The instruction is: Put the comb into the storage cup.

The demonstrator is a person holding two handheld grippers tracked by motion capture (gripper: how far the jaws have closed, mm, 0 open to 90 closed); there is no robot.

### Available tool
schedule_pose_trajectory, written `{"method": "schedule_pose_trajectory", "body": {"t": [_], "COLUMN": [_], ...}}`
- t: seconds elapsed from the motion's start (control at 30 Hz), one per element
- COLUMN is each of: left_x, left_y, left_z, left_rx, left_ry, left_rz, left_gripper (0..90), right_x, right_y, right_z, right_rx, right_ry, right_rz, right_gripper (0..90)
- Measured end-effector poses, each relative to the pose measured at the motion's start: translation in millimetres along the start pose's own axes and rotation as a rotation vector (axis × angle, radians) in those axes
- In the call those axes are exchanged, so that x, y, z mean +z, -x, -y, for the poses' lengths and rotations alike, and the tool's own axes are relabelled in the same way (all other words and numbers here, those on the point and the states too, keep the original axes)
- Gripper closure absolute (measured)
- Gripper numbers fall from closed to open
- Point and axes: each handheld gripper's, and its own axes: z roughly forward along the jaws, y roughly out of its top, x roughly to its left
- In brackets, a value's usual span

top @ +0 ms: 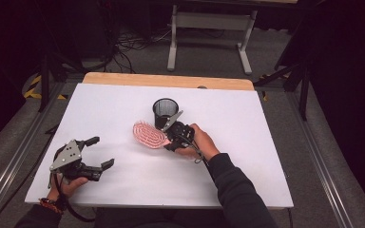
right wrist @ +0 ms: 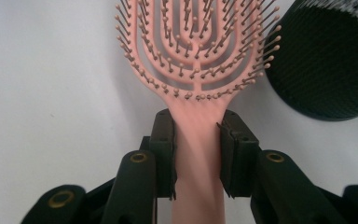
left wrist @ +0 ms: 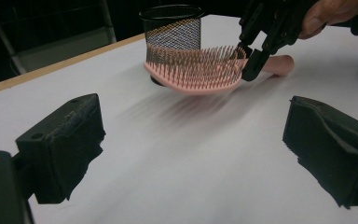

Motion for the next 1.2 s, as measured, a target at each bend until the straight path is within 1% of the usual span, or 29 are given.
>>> {"method": "schedule_pose_trajectory", "body": {"t": [0.03, 0.1, 0.13, 0.17, 0.2, 0.3, 0.33, 0.37, 0.43, 0.5, 0.57, 0.63, 0.7, 0.77, 0.8, 0.87, 0.9, 1.0, 1.13, 1.2], "left_x": [-0.2, 0.0, 0.1, 0.1, 0.0, -0.1, -0.3, -0.4, 0.0, 0.4, 0.4, 0.3, 0.4, 0.6, 1.3, 2.0, 2.1, 1.9, 2.5, 2.8], "left_y": [0.0, 0.1, -0.1, -0.1, 0.0, -0.2, -0.1, -0.3, -0.7, -1.0, -1.6, -2.4, -3.2, -3.0, -2.6, -2.6, -2.3, -1.9, -2.1, -2.0], "left_z": [0.1, 0.0, 0.2, 0.3, 0.3, 0.5, 0.4, 0.4, 0.8, 1.3, 1.4, 1.4, 1.5, 1.6, 1.8, 1.8, 1.8, 1.8, 2.1, 2.2], "left_rx": [0.001, 0.002, 0.002, 0.001, 0.0, -0.002, -0.004, -0.003, -0.01, -0.015, -0.016, -0.017, -0.019, -0.018, -0.017, -0.01, -0.012, -0.013, -0.018, -0.015], "left_ry": [0.002, 0.002, 0.001, 0.0, 0.0, 0.006, 0.009, 0.008, 0.007, 0.009, 0.009, 0.007, 0.006, -0.004, 0.002, 0.001, 0.0, -0.001, -0.001, -0.004], "left_rz": [0.002, -0.003, -0.003, -0.004, -0.006, -0.003, -0.004, -0.004, -0.005, -0.006, -0.012, -0.018, -0.023, -0.023, -0.023, -0.025, -0.024, -0.022, -0.02, -0.017], "left_gripper": [6.1, 6.7, 6.8, 6.8, 6.8, 6.8, 6.7, 6.8, 6.7, 6.7, 6.7, 6.8, 6.9, 6.9, 6.9, 7.0, 6.9, 6.9, 7.0, 7.0], "right_x": [-2.2, -5.7, -6.7, -9.0, -10.0, -13.7, -15.5, -17.5, -20.9, -26.0, -30.8, -34.8, -39.9, -44.2, -46.7, -52.0, -55.2, -61.5, -68.0, -71.2], "right_y": [-1.1, -4.2, -5.6, -7.9, -8.7, -11.7, -12.5, -12.7, -13.5, -15.2, -15.7, -15.4, -15.5, -15.5, -15.3, -14.7, -15.0, -14.9, -15.0, -14.3], "right_z": [1.5, 4.3, 5.4, 7.9, 9.3, 15.4, 18.8, 22.1, 25.9, 29.0, 31.7, 33.6, 35.7, 37.0, 37.2, 37.3, 37.5, 38.5, 39.5, 40.3], "right_rx": [0.005, 0.004, 0.004, 0.011, 0.015, 0.027, 0.033, 0.052, 0.068, 0.067, 0.075, 0.081, 0.08, 0.076, 0.075, 0.069, 0.068, 0.073, 0.075, 0.078], "right_ry": [0.025, 0.058, 0.069, 0.096, 0.113, 0.163, 0.187, 0.216, 0.257, 0.294, 0.345, 0.374, 0.412, 0.441, 0.452, 0.473, 0.489, 0.526, 0.564, 0.58], "right_rz": [0.0, 0.007, 0.012, 0.025, 0.026, 0.05, 0.067, 0.083, 0.093, 0.129, 0.14, 0.142, 0.159, 0.16, 0.163, 0.16, 0.172, 0.178, 0.199, 0.199], "right_gripper": [69.9, 69.9, 69.9, 69.9, 69.9, 69.9, 70.0, 70.0, 70.0, 69.9, 70.0, 70.0, 70.0, 70.0, 69.9, 69.9, 69.9, 70.0, 70.0, 69.9]}}
